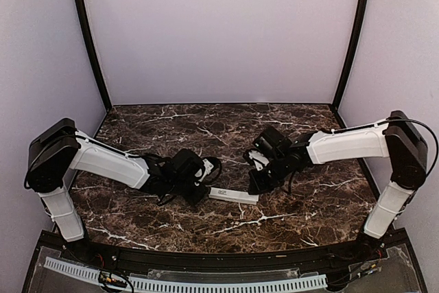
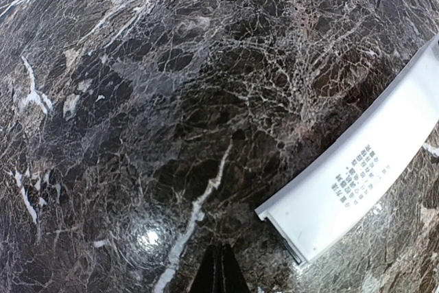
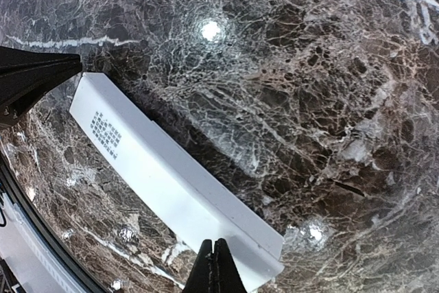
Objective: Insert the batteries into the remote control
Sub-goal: Press the battery cover onto the remote control.
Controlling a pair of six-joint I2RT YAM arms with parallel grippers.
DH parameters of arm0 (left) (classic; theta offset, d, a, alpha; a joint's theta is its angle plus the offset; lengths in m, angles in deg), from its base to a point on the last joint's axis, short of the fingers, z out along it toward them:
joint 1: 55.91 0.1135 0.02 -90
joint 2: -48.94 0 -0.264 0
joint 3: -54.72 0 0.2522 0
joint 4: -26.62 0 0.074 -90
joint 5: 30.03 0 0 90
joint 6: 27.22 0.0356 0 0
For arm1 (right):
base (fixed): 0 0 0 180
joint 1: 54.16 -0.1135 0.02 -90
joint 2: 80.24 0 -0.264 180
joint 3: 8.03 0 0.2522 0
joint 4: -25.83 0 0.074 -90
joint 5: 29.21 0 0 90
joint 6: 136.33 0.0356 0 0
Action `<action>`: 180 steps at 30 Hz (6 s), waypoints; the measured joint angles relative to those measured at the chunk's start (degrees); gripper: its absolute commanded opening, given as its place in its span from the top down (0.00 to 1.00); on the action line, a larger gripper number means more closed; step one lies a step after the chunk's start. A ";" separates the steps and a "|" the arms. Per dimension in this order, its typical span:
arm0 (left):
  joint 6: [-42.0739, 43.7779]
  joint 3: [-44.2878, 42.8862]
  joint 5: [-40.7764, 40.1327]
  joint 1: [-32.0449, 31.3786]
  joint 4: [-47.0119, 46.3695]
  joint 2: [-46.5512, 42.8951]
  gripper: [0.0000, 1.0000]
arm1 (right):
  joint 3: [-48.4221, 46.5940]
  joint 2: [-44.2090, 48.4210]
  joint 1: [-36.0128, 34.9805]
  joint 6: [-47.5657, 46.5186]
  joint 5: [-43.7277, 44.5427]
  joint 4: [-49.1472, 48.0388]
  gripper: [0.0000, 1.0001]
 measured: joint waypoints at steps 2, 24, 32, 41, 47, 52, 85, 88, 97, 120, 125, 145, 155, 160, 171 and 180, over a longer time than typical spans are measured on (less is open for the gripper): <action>0.00 0.00 0.02 0.00 -0.04 0.00 0.99 | -0.83 1.18 0.13 0.04 1.33 2.08 1.00; -0.07 0.00 2.84 0.00 -1.27 1.07 1.00 | -8.66 -7.98 -2.73 6.19 18.56 23.98 1.00; -0.09 0.00 3.28 0.00 -1.49 1.11 1.00 | -12.96 -11.13 -4.83 5.84 18.73 25.88 1.00; -0.07 0.00 4.63 -0.02 -1.44 1.11 1.00 | -16.74 -13.75 -6.05 5.40 18.23 27.02 1.00; -0.02 0.00 4.94 0.00 -1.20 1.11 1.00 | -20.50 -16.31 -6.01 4.66 18.49 30.16 1.00; -0.02 0.00 4.90 -0.02 -1.20 1.11 1.00 | -21.00 -16.61 -6.03 4.48 18.56 30.84 1.00; -1.77 3.56 -0.15 -0.87 0.02 -4.52 0.92 | -15.45 -3.96 -3.78 -8.63 1.66 5.25 0.65; -2.43 5.42 -1.42 -0.87 -0.09 -6.49 0.79 | -11.04 -2.95 -3.78 -13.68 -2.03 -2.95 0.18; -7.34 9.29 -6.91 2.10 -2.16 -16.09 0.40 | -6.95 -2.25 -5.40 -35.34 -5.25 -13.90 0.01; -10.32 12.79 -9.79 5.31 -5.18 -19.34 0.37 | -15.69 -18.75 -10.14 -48.68 4.87 -9.55 0.52; -10.29 12.79 -9.79 5.31 -5.53 -19.34 0.37 | -15.78 -18.82 -10.16 -49.16 5.20 -9.53 0.59; -10.10 12.79 -8.96 5.42 -5.53 -19.23 0.38 | -17.86 -16.50 -10.05 -44.61 4.74 -7.74 0.01; -8.31 12.57 -7.04 5.14 -5.75 -16.31 0.43 | -9.68 6.51 -0.92 -28.06 -1.70 -14.64 1.00; -7.54 12.52 -6.51 4.48 -5.38 -13.88 0.43 | -5.64 7.37 -1.16 -19.26 -2.78 -11.30 1.00; -7.19 11.28 -4.48 4.07 -5.01 -11.87 0.43 | 0.83 1.75 -1.49 -9.75 -3.04 -6.80 1.00; -7.10 11.21 -4.04 4.00 -4.52 -11.43 0.43 | 0.79 -0.22 -1.53 -9.16 -2.80 -6.67 1.00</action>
